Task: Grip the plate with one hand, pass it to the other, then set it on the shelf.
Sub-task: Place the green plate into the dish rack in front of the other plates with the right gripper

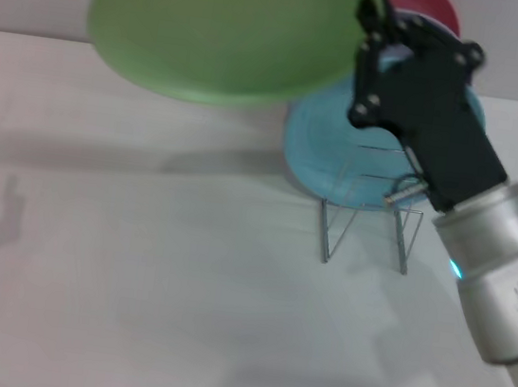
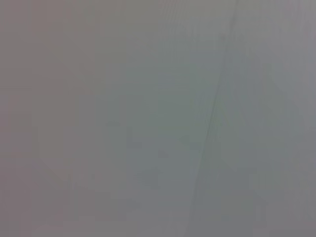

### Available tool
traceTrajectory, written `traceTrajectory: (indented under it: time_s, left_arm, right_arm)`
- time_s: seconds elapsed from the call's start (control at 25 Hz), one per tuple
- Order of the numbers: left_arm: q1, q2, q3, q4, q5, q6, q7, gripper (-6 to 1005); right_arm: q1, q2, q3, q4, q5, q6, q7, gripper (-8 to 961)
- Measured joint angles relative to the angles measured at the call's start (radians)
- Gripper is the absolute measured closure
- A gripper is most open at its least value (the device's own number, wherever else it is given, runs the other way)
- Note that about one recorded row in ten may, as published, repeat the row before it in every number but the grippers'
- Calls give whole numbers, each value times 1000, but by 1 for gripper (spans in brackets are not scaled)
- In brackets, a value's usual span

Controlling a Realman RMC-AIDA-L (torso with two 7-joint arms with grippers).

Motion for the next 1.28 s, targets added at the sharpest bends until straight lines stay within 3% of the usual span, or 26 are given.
traceTrajectory:
  time_s: [0.12, 0.32, 0.72, 1.28]
  left_arm:
    - [-19, 1, -15, 31, 0, -48, -41, 368]
    - [-41, 1, -27, 61, 2, -93, -46, 324]
    - [-54, 5, -24, 98, 8, -96, -107, 172]
    - [-48, 2, -19, 101, 7, -91, -101, 172]
  right_arm:
    - [-90, 3, -5, 27, 0, -77, -46, 932]
    - [-148, 4, -6, 25, 0, -196, -40, 931]
    - [-189, 4, -4, 20, 8, -308, -46, 932]
    - [-218, -6, 34, -2, 6, -276, 35, 931]
